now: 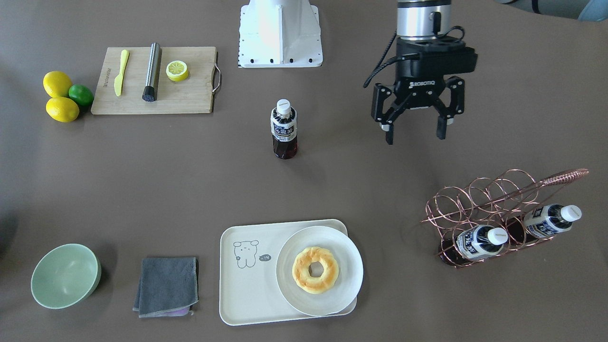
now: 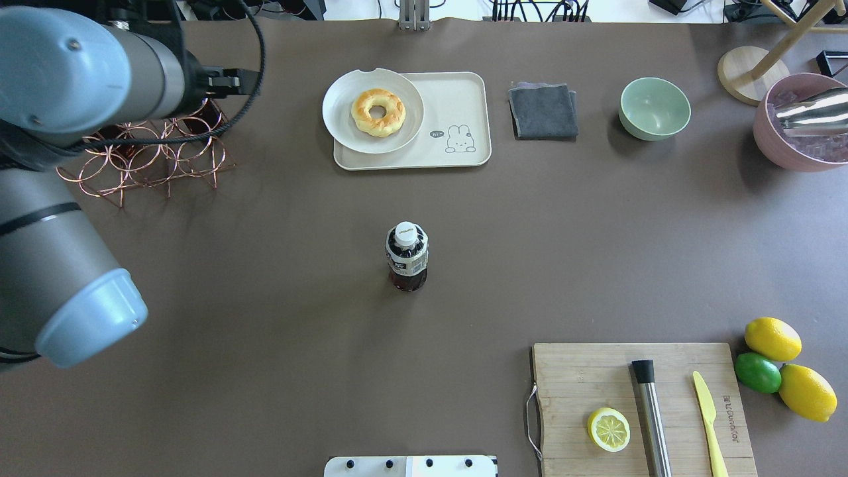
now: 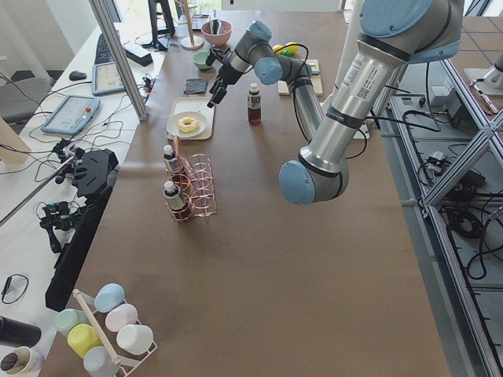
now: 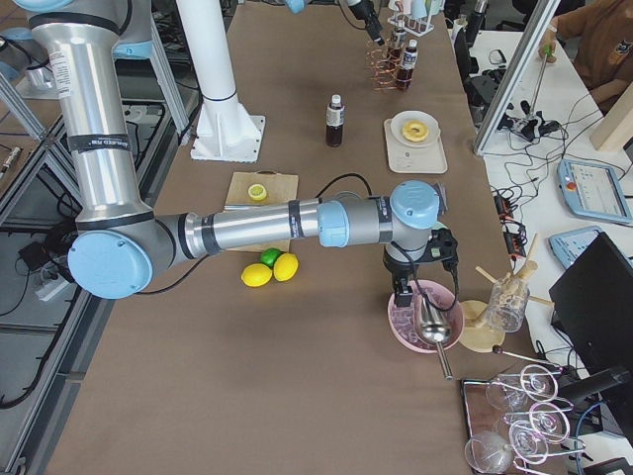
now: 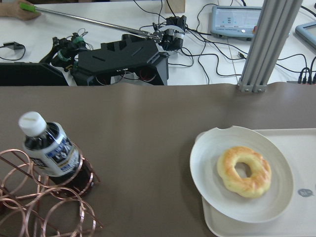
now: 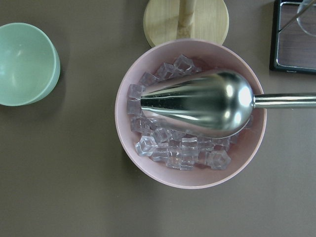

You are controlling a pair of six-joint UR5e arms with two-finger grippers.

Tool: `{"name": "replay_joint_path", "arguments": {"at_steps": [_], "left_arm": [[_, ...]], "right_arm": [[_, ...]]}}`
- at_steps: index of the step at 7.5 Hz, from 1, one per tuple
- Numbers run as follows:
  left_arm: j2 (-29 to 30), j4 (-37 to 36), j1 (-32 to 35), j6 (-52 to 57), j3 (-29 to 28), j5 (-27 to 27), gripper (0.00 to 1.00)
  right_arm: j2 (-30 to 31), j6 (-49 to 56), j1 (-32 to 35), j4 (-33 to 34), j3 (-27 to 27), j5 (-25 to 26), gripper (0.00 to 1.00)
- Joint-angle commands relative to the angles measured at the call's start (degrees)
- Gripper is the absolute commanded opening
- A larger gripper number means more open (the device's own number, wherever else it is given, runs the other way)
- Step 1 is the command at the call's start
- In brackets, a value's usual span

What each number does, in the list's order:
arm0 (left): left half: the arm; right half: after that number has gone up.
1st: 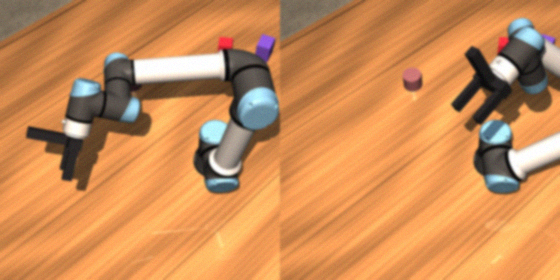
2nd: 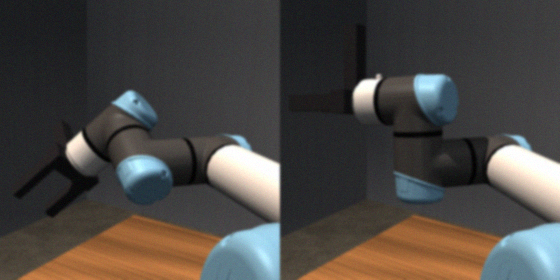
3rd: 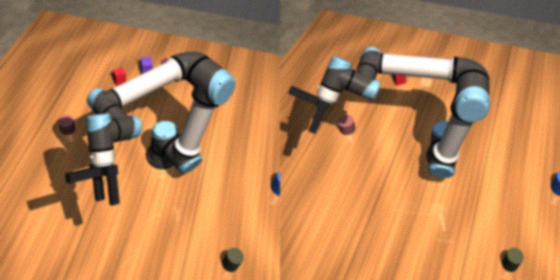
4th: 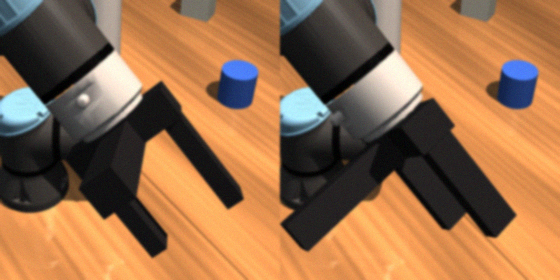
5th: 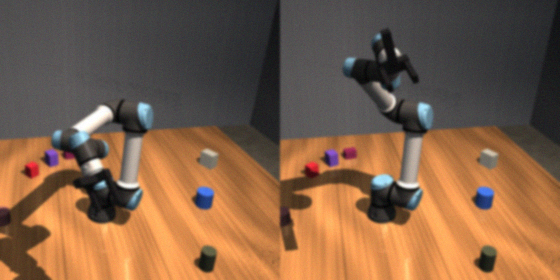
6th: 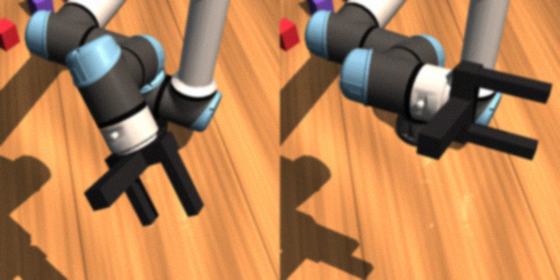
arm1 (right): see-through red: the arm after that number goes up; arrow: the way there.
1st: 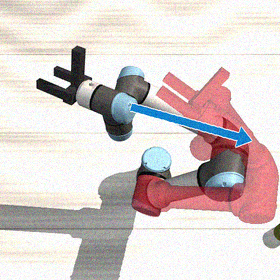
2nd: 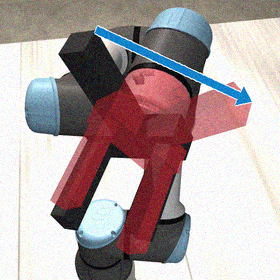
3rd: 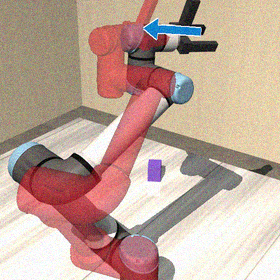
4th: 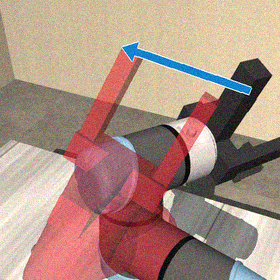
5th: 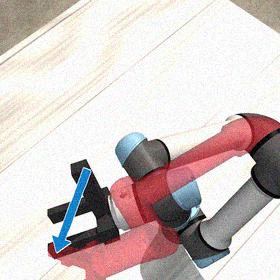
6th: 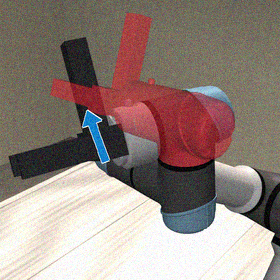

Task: Place tea on tray
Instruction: 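Open the left gripper and withdraw the left arm to rest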

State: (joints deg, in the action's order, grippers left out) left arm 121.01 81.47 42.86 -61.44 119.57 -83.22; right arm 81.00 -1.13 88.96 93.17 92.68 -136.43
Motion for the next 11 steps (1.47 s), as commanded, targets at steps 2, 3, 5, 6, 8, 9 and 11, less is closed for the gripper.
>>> {"name": "replay_joint_path", "arguments": {"at_steps": [2,3,5,6,8,9,11], "left_arm": [[-8.0,-0.1,19.8,9.1,0.5,-16.2,0.98],[-10.8,0.2,24.7,20.1,-1.1,-17.0,0.98],[-14.7,1.7,32.3,31.4,-3.5,-17.1,0.98],[-17.5,2.1,34.5,31.6,-4.9,-17.1,0.98],[-21.4,3.2,36.0,31.7,-10.0,-17.0,0.98],[-24.5,5.7,36.0,31.7,-11.1,-17.1,0.98],[-28.6,6.3,39.3,35.3,-13.5,-31.3,0.98]], "right_arm": [[-5.9,-0.3,-3.1,1.4,0.2,0.1,1.0],[-9.5,-0.4,-4.0,4.4,0.3,0.1,1.0],[-20.0,-7.5,-6.4,14.3,1.7,0.6,1.0],[-22.5,-16.0,-9.9,14.8,4.1,0.8,1.0],[-25.1,-22.9,-16.5,15.0,10.6,5.8,1.0],[-25.6,-27.4,-19.5,15.0,11.1,5.8,1.0],[-24.9,-34.0,-22.8,16.2,15.5,7.6,1.0]]}}
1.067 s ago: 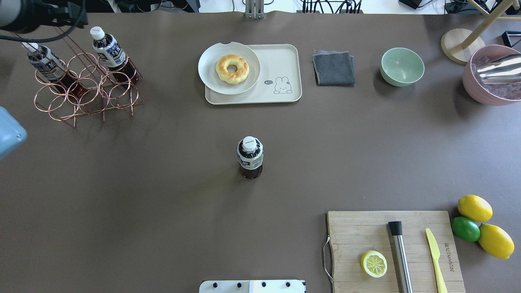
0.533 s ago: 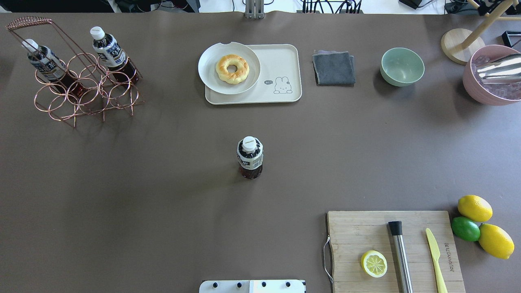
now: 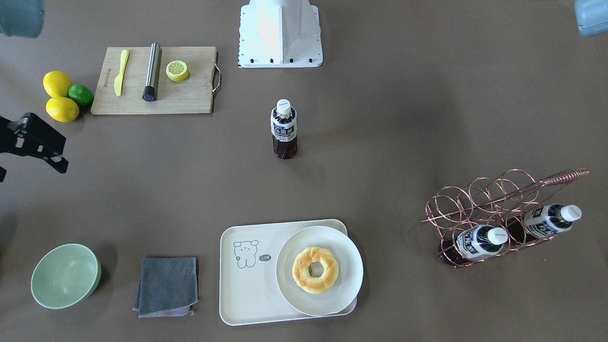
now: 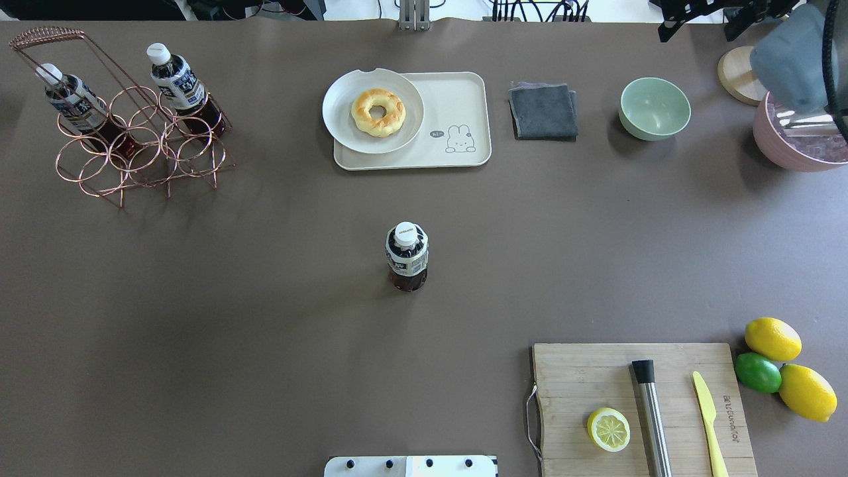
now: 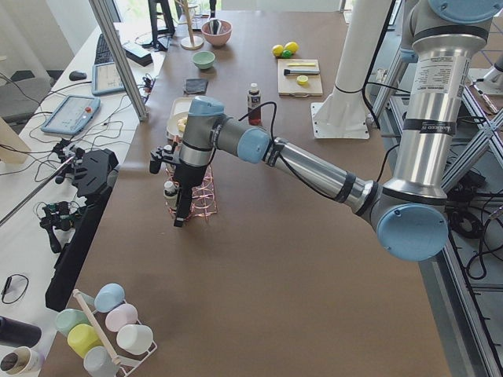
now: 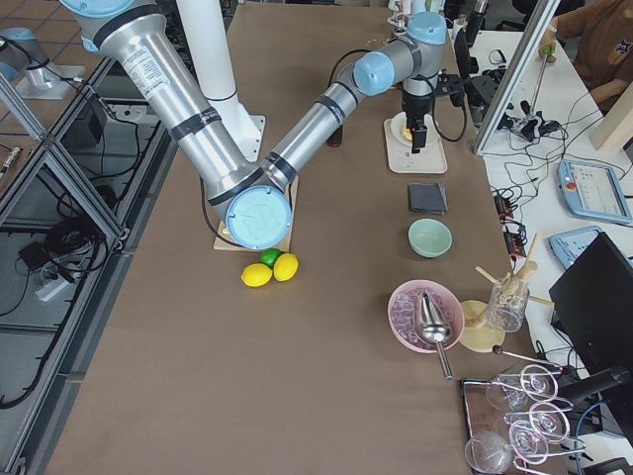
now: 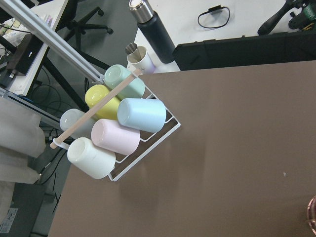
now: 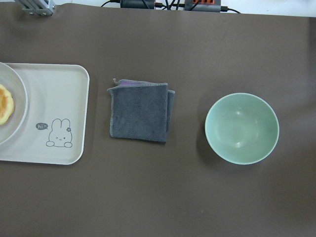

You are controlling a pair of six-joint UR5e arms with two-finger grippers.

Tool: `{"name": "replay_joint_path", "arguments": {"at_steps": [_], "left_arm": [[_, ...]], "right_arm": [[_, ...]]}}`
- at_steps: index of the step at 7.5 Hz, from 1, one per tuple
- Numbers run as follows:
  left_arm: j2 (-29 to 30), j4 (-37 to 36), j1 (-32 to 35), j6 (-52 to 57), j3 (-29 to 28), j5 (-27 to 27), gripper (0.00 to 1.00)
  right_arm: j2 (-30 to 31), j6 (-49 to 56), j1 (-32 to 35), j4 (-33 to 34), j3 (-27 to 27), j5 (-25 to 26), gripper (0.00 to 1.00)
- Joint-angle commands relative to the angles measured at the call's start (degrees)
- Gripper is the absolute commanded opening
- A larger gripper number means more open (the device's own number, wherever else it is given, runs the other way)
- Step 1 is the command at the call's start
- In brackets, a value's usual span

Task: Place tea on tray
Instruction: 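Move the right gripper over the standing tea bottle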

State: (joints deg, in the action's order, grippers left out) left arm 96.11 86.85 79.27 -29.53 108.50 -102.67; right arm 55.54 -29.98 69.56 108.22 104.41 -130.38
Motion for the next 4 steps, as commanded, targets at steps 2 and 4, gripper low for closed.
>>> {"name": "replay_joint_path", "arguments": {"at_steps": [2,4], "left_arm": [[-4.9,0.9,7.5,13.2,-8.6,-26.4,0.98],[-4.7,1.0,7.4,13.3,-10.8,-29.6,0.98]], "right_arm": [[4.7,-9.9,-7.9,2.2,8.2,2.8,1.0],[1.3,-18.9,-15.1,2.1,8.3,4.6,1.0]]}}
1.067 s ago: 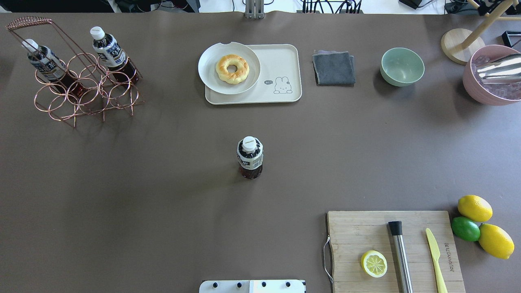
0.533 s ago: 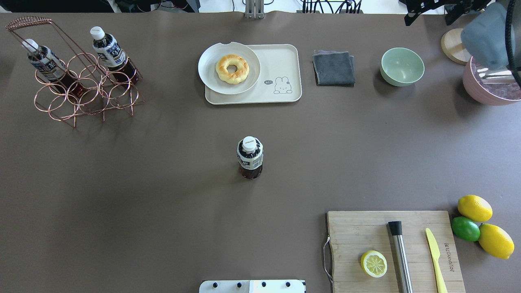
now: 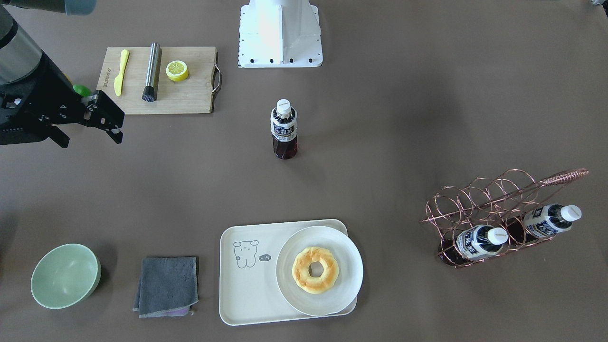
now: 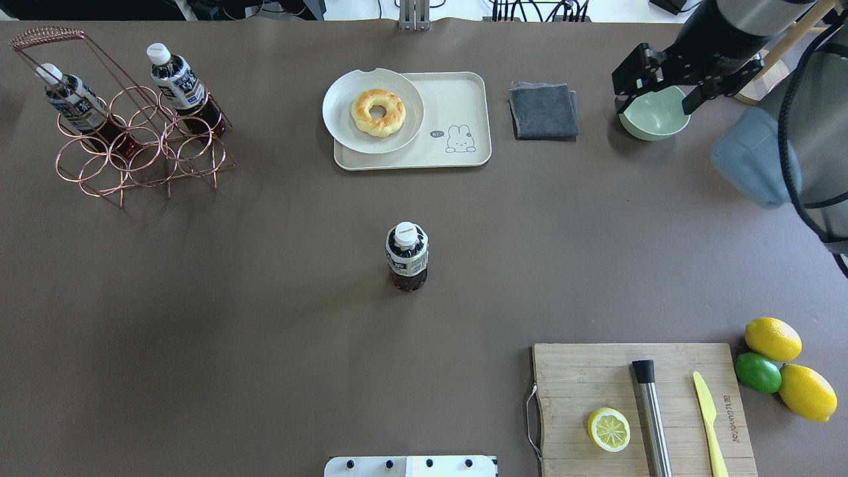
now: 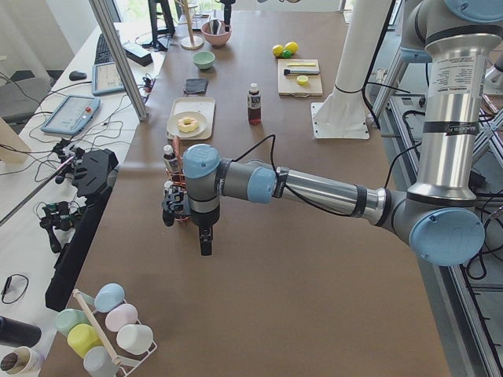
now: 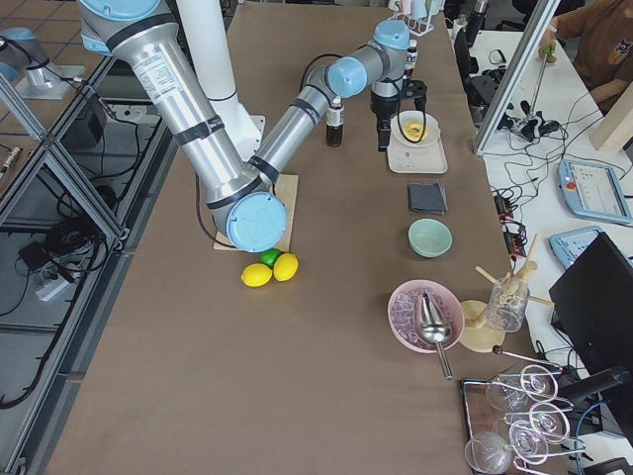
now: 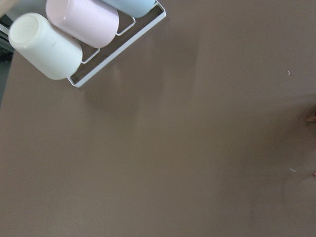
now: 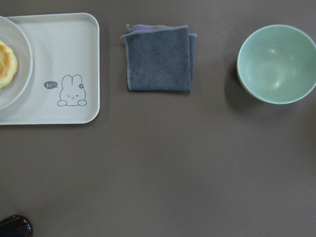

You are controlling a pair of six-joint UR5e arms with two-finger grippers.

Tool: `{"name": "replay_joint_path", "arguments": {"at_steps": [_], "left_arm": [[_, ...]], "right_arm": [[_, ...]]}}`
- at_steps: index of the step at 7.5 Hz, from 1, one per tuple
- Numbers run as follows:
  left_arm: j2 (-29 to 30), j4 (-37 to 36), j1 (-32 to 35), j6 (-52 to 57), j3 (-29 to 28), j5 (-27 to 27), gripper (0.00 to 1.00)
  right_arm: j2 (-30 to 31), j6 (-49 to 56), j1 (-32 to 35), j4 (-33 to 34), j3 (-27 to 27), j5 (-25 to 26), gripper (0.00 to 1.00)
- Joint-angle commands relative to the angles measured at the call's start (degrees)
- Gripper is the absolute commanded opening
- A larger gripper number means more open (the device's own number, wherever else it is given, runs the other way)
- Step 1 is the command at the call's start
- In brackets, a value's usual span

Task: Place tea on tray
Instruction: 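Move the right gripper over the standing tea bottle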

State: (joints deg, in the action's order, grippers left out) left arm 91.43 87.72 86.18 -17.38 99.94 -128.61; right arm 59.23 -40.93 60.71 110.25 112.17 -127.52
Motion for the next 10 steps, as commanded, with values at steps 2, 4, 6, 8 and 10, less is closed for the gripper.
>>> {"name": "replay_joint_path", "arguments": {"at_steps": [2,4,6,8,10], "left_arm": [[0.0,0.8,0.5,1.2,-2.5,-3.6,0.98],[-0.1,1.5,0.5,1.2,-3.7,-3.7,0.98],[-0.2,5.9,0.6,1.2,-7.0,-3.7,0.98],[-0.1,8.4,0.6,1.2,-9.2,-3.7,0.98],[0.1,8.4,0.5,1.2,-9.3,-3.7,0.98]], "right_arm": [[-10.0,-15.7,-14.0,0.1,-2.2,6.5,1.0],[-12.0,-22.3,-20.0,0.0,-2.2,10.3,1.0],[-15.9,-24.3,-25.4,-0.2,-4.0,18.3,0.99],[-19.0,-27.8,-27.2,-2.7,-7.6,18.5,0.99],[-18.9,-27.8,-30.2,-3.4,-7.7,22.5,0.99]]}}
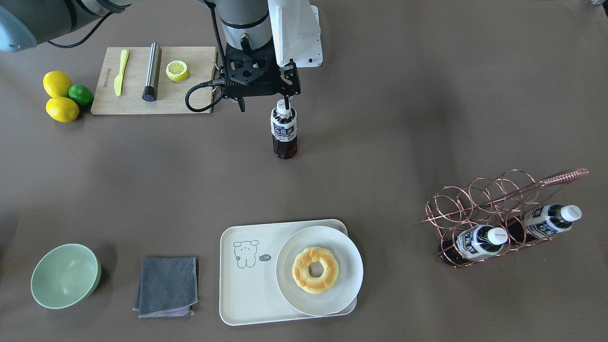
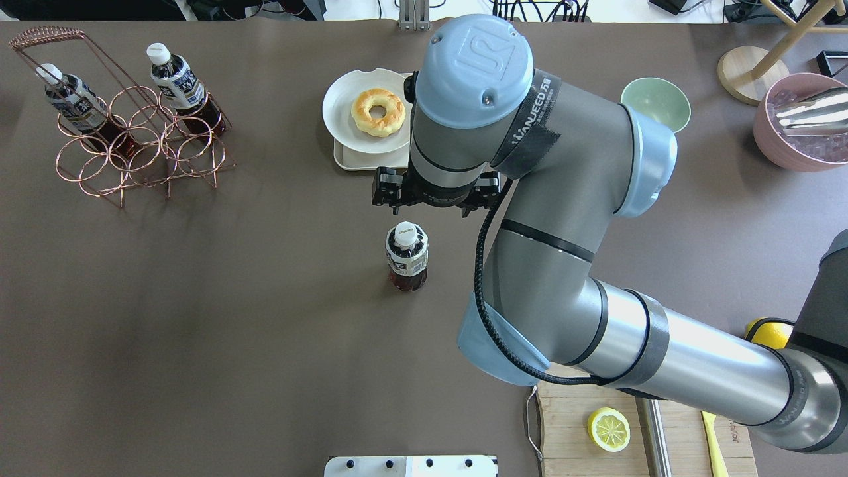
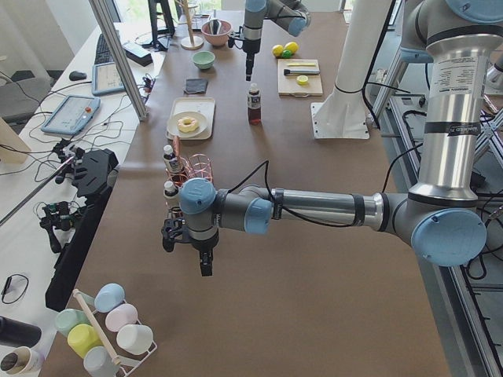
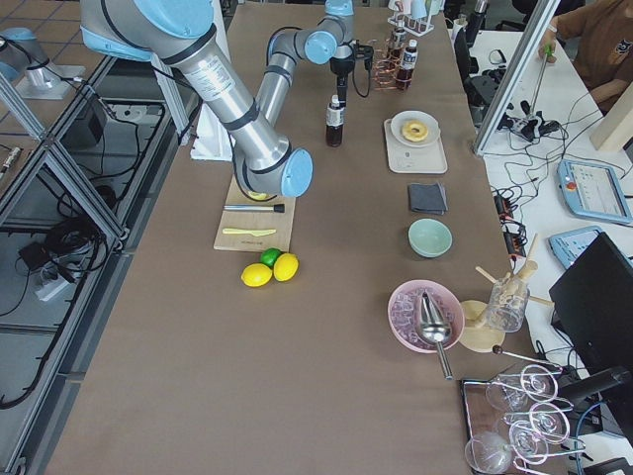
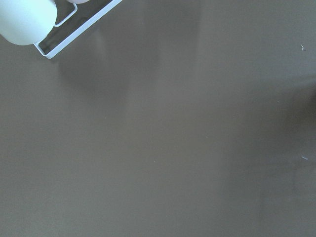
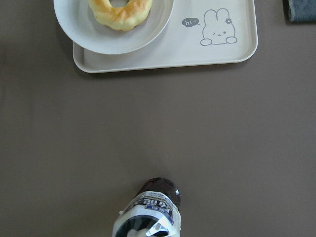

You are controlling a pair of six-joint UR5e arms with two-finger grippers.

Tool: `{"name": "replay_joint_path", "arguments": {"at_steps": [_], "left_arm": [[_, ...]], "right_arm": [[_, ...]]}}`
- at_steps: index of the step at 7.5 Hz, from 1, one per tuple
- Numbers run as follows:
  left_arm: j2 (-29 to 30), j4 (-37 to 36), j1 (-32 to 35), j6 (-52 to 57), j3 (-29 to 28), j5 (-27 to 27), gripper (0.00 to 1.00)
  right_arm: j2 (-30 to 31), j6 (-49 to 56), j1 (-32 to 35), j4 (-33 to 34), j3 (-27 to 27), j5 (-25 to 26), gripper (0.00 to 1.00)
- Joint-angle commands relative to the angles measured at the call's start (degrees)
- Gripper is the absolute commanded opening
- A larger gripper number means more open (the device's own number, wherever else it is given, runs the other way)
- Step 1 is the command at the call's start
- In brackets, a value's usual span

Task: Place tea on tray
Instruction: 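Move the right gripper over the standing tea bottle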

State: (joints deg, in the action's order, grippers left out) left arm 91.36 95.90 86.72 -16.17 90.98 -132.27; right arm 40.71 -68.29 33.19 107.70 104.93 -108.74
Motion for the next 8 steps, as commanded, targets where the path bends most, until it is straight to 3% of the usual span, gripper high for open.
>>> {"name": "replay_joint_path", "arguments": {"at_steps": [1,4,5,7,8], "left_arm": [[0.4,0.3,0.0,0.0,-0.6,0.0,0.98],[0.8,0.3,0.0,0.0,-1.3,0.0,0.98],[0.8,0.3,0.0,0.0,-1.5,0.1,0.98],[1.0,0.4,0.1,0.0,-1.9,0.1,0.98],[0.9,0.4,0.1,0.1,-1.9,0.1,0.98]], "right_arm": [[-0.5,-0.4,-3.4,-0.8,-1.0,4.9,0.99],[-0.6,-0.4,-4.4,-0.8,-1.7,5.0,0.94],[-1.2,-0.6,-4.7,-0.7,-1.8,5.1,0.87],[-1.9,-1.8,-5.0,-0.8,-2.5,5.1,0.56],[-1.8,-1.8,-5.0,-0.8,-2.5,5.2,0.55]]}}
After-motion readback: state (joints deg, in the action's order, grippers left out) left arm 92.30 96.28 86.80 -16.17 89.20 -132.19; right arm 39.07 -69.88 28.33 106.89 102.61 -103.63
